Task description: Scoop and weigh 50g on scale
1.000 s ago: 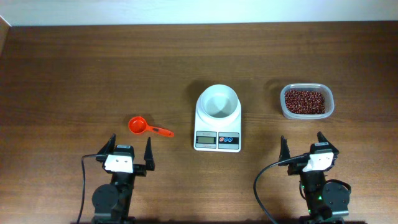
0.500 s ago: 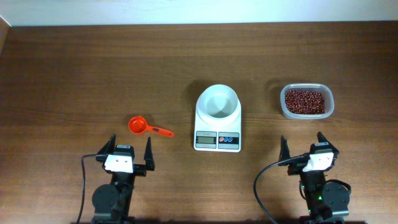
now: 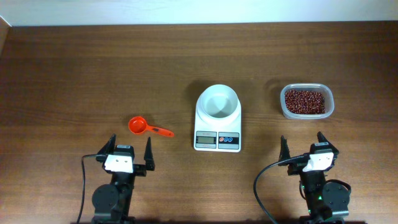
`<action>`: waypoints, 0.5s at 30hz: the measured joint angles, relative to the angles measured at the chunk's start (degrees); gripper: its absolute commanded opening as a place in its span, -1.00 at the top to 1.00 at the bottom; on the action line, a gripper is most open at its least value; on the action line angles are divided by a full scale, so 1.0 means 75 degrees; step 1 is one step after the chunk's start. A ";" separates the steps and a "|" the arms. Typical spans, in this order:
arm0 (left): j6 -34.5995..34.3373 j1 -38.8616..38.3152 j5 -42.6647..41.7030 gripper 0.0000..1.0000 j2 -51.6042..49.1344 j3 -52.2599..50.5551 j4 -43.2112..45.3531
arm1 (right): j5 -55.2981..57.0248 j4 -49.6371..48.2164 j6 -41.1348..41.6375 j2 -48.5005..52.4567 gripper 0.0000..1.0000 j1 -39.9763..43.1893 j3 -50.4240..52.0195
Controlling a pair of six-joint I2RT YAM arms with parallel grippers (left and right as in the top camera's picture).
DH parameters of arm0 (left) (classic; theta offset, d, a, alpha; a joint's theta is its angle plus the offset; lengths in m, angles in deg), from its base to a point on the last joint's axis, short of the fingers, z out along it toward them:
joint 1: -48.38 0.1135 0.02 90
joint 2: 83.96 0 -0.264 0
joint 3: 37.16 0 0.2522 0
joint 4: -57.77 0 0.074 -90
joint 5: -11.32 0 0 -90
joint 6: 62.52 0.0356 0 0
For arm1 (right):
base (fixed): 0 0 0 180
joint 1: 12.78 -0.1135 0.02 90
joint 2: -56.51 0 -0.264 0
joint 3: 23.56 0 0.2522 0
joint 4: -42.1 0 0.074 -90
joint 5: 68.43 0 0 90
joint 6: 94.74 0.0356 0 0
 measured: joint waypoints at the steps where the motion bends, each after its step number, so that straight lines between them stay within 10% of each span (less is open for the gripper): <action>1: 0.0000 0.0000 0.0000 -0.98 0.0000 0.0000 0.0000 | 0.0000 0.0003 0.0006 0.0000 -0.98 0.0000 0.0000; 15: 0.0111 0.0003 0.0294 -0.98 0.0000 0.0000 0.0026 | 0.0000 0.0000 0.0006 0.0000 -0.98 0.0000 0.0000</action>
